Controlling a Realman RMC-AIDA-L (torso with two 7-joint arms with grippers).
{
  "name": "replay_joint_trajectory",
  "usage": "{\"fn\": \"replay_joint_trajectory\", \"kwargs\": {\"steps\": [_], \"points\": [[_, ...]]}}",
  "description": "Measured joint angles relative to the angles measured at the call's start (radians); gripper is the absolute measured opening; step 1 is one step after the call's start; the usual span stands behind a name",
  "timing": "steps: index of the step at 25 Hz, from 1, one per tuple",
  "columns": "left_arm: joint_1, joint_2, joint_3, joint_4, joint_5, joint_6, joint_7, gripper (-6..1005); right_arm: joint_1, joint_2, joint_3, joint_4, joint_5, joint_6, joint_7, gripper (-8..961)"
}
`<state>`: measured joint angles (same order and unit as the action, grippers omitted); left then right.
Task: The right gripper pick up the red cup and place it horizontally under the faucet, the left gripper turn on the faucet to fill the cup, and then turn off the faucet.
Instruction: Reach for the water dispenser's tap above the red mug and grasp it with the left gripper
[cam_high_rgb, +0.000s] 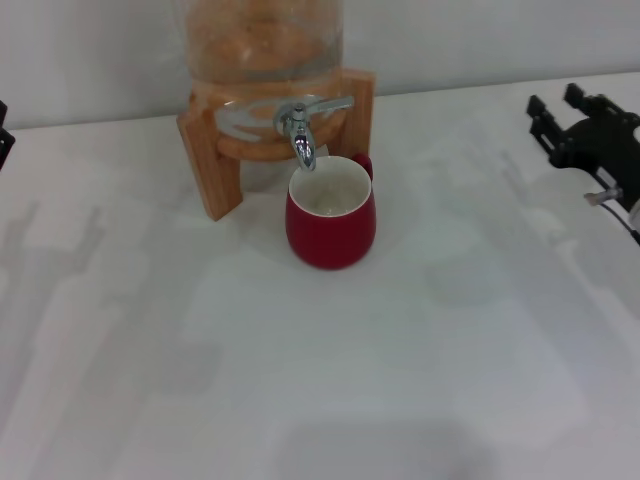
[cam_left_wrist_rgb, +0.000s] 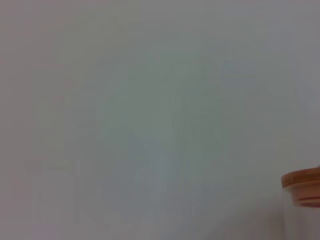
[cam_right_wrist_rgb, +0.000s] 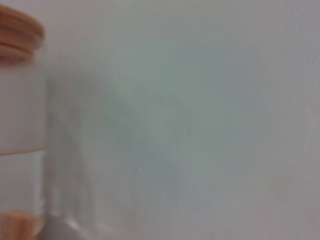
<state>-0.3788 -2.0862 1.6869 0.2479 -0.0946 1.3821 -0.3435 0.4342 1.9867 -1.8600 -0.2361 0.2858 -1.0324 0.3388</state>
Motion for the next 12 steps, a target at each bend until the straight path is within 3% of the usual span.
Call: {"fn": "replay_joint_trajectory", "kwargs": {"steps": [2,12], "points": [[0.0,0.0,0.0,0.002,-0.001,0.0,0.0,833,-0.012,0.005,0.034,0.001,0.001,-0.007,-0.007,390],[-0.003,0.001,-0.001,0.004,-0.005,0.0,0.002,833,-0.054,0.019,0.121,-0.005,0.004,-0.024,-0.011,786]]}}
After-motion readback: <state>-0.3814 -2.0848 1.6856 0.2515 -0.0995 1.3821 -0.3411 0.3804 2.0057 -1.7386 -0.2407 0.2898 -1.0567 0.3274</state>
